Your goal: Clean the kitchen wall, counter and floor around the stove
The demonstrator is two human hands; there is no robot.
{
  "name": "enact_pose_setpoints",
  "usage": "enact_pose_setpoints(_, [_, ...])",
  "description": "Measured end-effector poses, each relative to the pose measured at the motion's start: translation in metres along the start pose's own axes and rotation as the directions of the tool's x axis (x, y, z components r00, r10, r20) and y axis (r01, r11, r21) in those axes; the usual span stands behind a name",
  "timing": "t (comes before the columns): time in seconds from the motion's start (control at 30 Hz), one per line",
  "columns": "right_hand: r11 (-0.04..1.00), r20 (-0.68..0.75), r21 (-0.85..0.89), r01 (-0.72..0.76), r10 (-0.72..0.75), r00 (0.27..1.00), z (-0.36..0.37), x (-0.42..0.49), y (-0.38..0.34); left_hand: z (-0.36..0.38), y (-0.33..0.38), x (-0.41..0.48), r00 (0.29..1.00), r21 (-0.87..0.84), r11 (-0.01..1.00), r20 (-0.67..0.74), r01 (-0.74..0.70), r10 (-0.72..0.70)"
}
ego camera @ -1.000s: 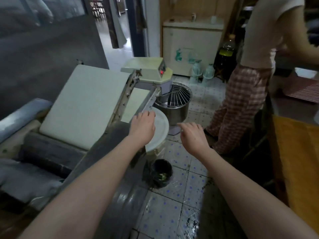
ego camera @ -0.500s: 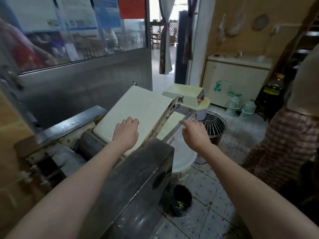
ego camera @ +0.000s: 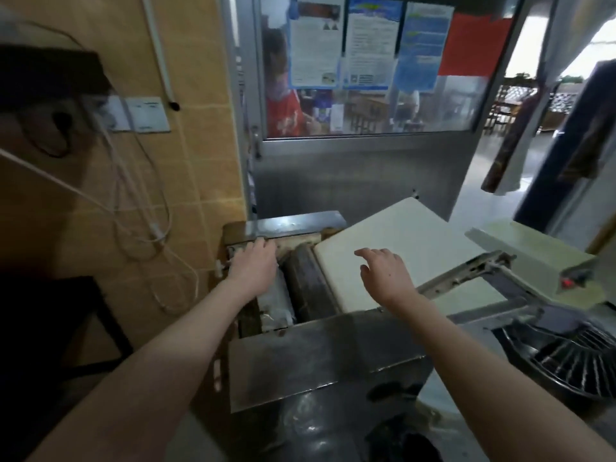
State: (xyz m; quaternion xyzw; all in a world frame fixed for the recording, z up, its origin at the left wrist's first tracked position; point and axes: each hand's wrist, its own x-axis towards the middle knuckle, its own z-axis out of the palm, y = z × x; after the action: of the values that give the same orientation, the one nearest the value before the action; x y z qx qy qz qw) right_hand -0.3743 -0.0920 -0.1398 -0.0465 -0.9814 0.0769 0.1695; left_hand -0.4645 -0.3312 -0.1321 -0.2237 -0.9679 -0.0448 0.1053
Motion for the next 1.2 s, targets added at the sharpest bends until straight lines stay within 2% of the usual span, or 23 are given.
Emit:
enact_pose_setpoints(0.2, [0.973,0.042,0.065,0.221,-0.224,0.974,0.020,0.031,-0.093,-0.024,-0.088,-0.054,0.977,0.014,0.977,0.021,0.211,-0.211])
enact_pose_setpoints(0.37, [0.924,0.026,0.196,0.328,-0.339,0.940,0.034,0.037,-0.174,-0.041,-0.155,-0.103,0.944,0.073,0.943,0.032,0.326,-0.329])
enact_pose_setpoints(0.5, [0.889,0.057,0.168,0.426,-0.440,0.896,0.048,0.036,-0.247,-0.054,-0.205,-0.151,0.914,0.134,0.907,0.024,0.400,-0.406])
enact_pose_setpoints(0.63, [0.852,0.054,0.221,0.474,-0.496,0.866,0.059,0.032,-0.316,-0.067,-0.259,-0.200,0.876,0.130,0.870,0.020,0.475,-0.482])
enact_pose_setpoints(0.8, [0.810,0.095,0.287,0.511,-0.555,0.826,0.077,0.019,-0.383,-0.074,-0.313,-0.259,0.845,0.124,0.836,-0.067,0.534,-0.530])
enact_pose_setpoints(0.97, [0.735,0.130,0.349,0.582,-0.653,0.746,0.090,0.003,-0.445,-0.082,-0.343,-0.311,0.755,0.169,0.737,-0.092,0.655,-0.650])
enact_pose_setpoints(1.2, [0.555,0.076,0.436,0.709,-0.808,0.585,0.094,-0.015,-0.530,-0.098,-0.357,-0.382,0.547,0.190,0.521,-0.125,0.832,-0.828])
